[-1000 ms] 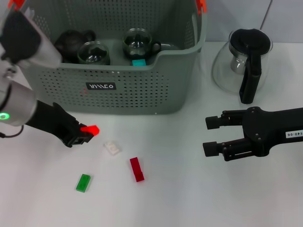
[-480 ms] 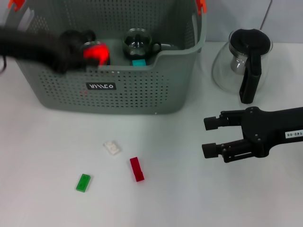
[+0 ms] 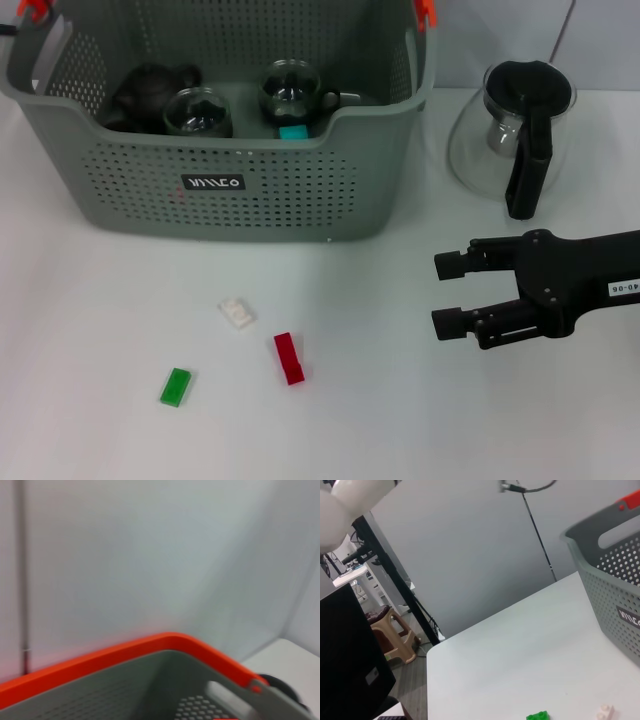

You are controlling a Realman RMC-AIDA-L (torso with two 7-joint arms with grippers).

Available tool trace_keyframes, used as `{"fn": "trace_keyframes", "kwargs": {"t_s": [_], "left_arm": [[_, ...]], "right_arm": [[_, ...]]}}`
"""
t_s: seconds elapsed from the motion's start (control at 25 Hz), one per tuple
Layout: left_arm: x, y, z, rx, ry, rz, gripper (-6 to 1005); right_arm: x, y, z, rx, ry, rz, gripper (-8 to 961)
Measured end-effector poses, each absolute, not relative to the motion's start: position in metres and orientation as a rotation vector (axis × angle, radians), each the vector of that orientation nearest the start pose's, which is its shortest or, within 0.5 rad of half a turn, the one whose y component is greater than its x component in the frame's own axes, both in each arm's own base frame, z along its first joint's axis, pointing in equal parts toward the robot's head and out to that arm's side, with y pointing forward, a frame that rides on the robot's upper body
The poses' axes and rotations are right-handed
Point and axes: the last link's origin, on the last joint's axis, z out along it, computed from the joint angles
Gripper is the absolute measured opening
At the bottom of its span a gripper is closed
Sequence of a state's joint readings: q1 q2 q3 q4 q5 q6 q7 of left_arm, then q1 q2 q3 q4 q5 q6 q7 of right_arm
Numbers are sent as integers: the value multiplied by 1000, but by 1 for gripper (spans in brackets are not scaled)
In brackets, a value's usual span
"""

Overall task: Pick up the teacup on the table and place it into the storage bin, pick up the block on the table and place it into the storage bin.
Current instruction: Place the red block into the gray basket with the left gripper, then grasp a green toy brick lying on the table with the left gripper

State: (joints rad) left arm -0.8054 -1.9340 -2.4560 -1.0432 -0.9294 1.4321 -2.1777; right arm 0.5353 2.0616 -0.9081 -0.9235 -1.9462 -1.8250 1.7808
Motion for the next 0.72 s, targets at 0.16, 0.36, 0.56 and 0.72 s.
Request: {"fn": "trace_keyframes", "kwargs": {"t_s": [0.16, 0.36, 0.56, 0.72], "left_arm": [[-175, 453, 122, -2376, -909, -473, 210], [-179, 452, 120, -2345, -919, -482, 212], [-181, 450, 121, -2343, -932, -480, 312], [-180, 440, 129, -2353, -905, -480, 412]], "right_arm": [[207, 314, 20, -3060, 739, 659, 900], [208, 313, 20, -3058, 745, 658, 900], [208, 313, 20, -3060, 745, 658, 900], [207, 312, 19, -3064, 743, 660, 900]]}}
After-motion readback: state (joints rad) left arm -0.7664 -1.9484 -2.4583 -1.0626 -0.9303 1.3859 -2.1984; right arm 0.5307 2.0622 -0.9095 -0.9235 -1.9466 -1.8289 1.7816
